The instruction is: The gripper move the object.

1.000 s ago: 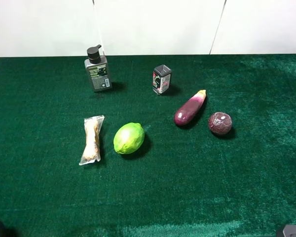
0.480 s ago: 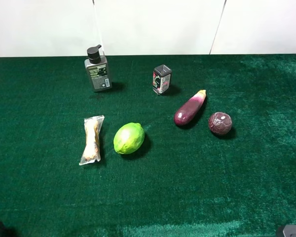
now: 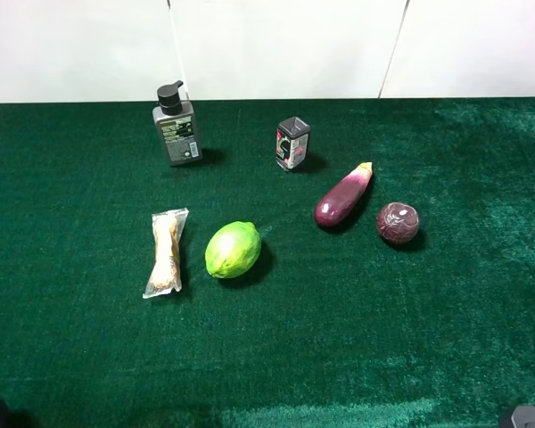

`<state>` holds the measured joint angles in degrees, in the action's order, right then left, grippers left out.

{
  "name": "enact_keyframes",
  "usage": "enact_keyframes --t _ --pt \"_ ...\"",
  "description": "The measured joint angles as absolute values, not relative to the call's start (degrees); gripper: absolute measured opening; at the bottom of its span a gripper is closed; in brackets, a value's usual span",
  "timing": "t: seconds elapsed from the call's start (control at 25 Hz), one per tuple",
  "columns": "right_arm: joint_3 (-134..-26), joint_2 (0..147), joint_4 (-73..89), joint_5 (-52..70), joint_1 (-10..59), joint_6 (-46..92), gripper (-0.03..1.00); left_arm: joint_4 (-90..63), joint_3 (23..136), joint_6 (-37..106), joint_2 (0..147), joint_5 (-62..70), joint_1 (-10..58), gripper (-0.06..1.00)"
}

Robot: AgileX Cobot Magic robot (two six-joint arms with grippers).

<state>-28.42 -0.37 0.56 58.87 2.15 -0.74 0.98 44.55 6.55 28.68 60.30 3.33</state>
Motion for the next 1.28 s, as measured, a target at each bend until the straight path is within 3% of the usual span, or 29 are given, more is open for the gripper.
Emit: enact_keyframes --t 0.8,1.28 --pt "-28.42 -0.37 0.56 58.87 2.15 -0.74 0.7 1.2 68.64 9.06 66.79 58.7 16.4 0.99" --pt "-28.42 -0.37 0.56 58.87 2.15 -0.74 0.7 1.2 81.83 13.23 85.12 64.56 18.46 0.99"
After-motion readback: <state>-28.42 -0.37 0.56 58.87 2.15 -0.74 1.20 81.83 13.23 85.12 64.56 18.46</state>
